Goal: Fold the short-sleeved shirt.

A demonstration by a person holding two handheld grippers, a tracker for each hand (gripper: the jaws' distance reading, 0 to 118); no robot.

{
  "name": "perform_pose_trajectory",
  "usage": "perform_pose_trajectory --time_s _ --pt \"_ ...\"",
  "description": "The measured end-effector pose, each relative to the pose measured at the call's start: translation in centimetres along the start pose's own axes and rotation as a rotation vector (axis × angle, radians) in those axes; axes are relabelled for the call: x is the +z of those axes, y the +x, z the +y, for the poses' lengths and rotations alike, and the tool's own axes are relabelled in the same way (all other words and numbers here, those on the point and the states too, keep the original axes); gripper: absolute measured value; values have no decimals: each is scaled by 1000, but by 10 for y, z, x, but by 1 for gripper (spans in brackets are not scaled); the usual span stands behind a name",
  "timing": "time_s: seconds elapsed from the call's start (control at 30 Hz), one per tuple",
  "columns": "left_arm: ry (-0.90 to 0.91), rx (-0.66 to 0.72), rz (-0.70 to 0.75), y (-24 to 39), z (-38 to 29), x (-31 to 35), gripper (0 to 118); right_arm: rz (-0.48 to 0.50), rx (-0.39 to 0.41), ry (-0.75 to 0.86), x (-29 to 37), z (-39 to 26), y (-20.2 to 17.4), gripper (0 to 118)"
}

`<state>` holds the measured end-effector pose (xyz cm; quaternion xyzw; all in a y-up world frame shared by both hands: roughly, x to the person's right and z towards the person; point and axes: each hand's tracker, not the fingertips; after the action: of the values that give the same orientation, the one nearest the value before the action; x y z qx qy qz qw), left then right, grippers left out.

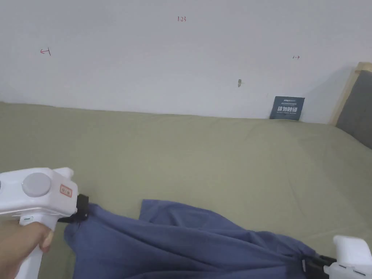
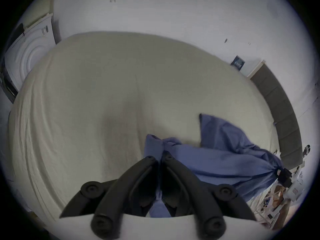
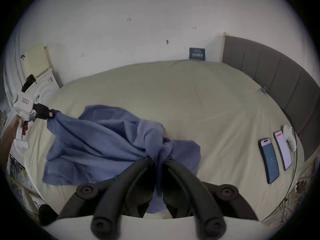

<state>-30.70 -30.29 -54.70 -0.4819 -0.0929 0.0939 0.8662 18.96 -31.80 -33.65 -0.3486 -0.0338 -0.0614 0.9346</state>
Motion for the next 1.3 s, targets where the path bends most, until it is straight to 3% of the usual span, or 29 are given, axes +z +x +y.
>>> perform_pose_trajectory --time_s 0.3,0.7,0.87,1.03,1.3 --pt "242 -71 -52 17 39 82 4 61 -13 157 22 70 -13 10" --pt "499 -78 -59 26 103 166 4 68 79 354 32 191 -40 10" --pt "552 -99 -26 30 132 189 4 36 124 444 40 247 -55 10" --pt "605 -88 13 31 155 201 4 42 114 518 40 293 -67 10" --pt "658 -53 26 19 170 203 4 20 121 563 22 313 -71 10"
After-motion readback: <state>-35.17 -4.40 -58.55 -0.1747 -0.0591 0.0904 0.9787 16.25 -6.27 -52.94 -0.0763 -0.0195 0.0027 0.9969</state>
